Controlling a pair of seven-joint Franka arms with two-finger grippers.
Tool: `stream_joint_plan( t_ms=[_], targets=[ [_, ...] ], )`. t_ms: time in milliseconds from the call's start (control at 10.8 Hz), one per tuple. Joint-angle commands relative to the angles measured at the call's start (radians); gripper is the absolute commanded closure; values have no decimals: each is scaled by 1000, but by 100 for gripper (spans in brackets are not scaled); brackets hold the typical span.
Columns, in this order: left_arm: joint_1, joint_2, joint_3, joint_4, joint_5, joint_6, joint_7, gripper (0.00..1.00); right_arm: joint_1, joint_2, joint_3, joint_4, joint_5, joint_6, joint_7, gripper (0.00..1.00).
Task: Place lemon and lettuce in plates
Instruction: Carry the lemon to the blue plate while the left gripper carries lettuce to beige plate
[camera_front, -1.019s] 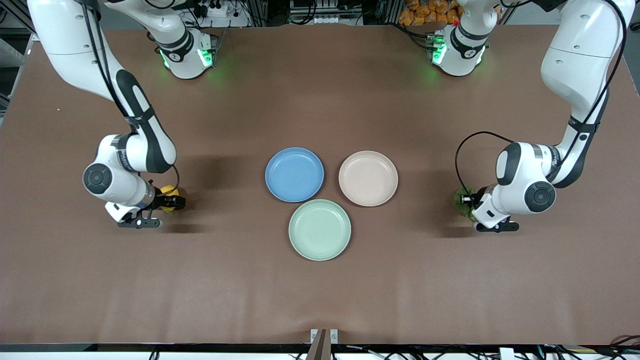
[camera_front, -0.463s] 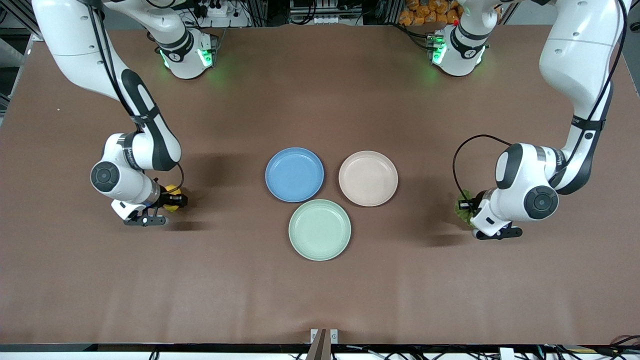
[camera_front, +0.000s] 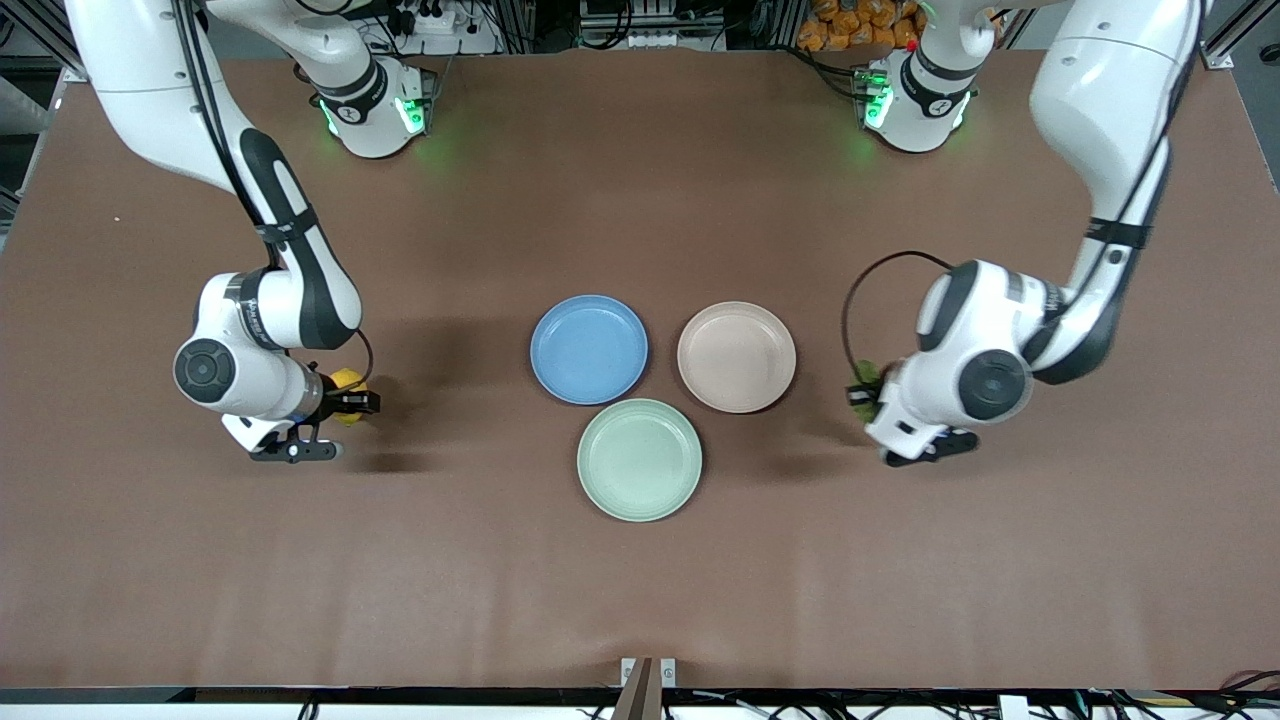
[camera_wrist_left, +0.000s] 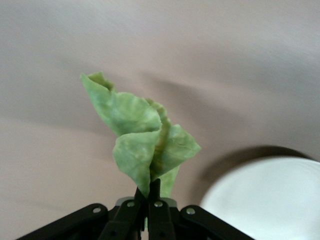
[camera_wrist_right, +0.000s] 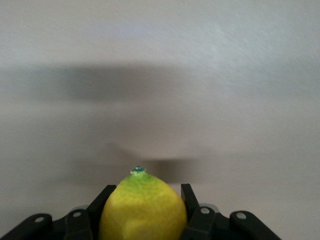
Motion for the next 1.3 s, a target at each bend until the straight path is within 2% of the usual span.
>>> stream_joint_plan(
  t_ms=[0, 278, 648, 741, 833, 1111, 1204],
  targets=[
    [-72, -2, -14, 4, -16, -16, -134, 100, 87, -7, 3, 53, 35, -46, 113, 90],
    [-184, 30, -16, 4, -17, -9, -237, 100, 206, -1, 3, 84, 176, -45, 134, 90],
    [-241, 78, -14, 9, -17, 10, -336, 100, 386, 73, 3, 154, 211, -32, 167, 87],
    [-238, 84, -14, 10, -17, 10, -341, 47, 430, 97, 2, 177, 229, -31, 199, 86],
    [-240, 78, -13, 10, -8, 10, -343, 0, 450, 111, 2, 194, 231, -31, 233, 86],
    [-185, 32, -4, 113, -1, -8, -329, 0, 493, 142, 3, 193, 234, 44, 250, 85],
    [-155, 3, -4, 131, 1, -13, -318, 0, 504, 159, 2, 196, 234, 60, 253, 78]
  ],
)
